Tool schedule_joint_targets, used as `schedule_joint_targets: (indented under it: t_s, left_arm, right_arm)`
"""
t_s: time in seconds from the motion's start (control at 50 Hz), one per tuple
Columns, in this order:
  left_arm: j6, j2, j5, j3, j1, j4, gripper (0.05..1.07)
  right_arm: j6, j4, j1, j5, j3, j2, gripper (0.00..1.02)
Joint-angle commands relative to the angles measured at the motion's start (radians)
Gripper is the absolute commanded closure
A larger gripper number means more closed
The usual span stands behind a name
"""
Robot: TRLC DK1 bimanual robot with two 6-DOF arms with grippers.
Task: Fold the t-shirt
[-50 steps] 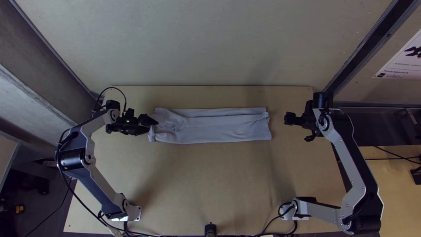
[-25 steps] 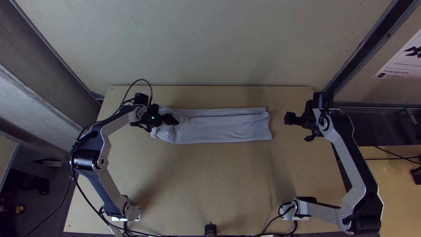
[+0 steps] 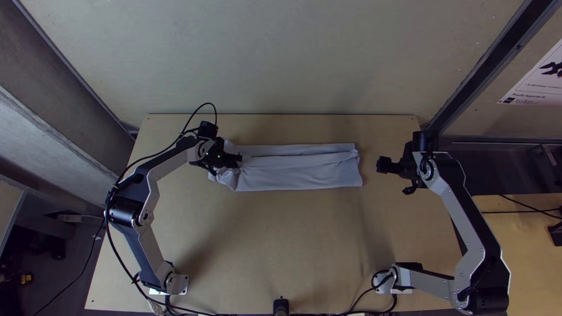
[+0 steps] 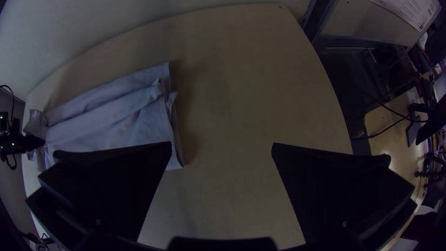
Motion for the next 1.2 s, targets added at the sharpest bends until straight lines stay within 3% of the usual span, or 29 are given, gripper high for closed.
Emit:
schedule_joint_targets:
  t_s: [0.0, 0.18, 0.4, 0.74, 0.96, 1.18]
  left_arm:
    - [0.000, 0.026, -0.056, 0.006, 0.019, -0.078, 1.05]
    - [0.087, -0.011, -0.133, 0.077, 0.108, -0.202, 1.04]
    - [0.264, -0.028, -0.211, 0.158, 0.277, -0.314, 1.04]
    - [0.529, -0.029, -0.343, 0.326, 0.529, -0.374, 1.04]
    - [0.626, -0.117, -0.480, 0.393, 0.487, -0.417, 1.04]
    - [0.653, -0.229, -0.650, 0.364, 0.300, -0.446, 1.05]
  right_arm:
    - [0.031, 0.019, 0.011, 0.005, -0.027, -0.034, 0.04]
    - [0.040, 0.048, 0.024, 0.005, -0.030, -0.035, 0.04]
    - [0.060, 0.077, 0.034, 0.005, -0.059, -0.034, 0.04]
    - [0.076, 0.094, 0.047, 0.005, -0.099, -0.042, 0.04]
    - [0.079, 0.113, 0.054, 0.007, -0.097, -0.042, 0.04]
    - [0.077, 0.113, 0.051, 0.005, -0.093, -0.046, 0.04]
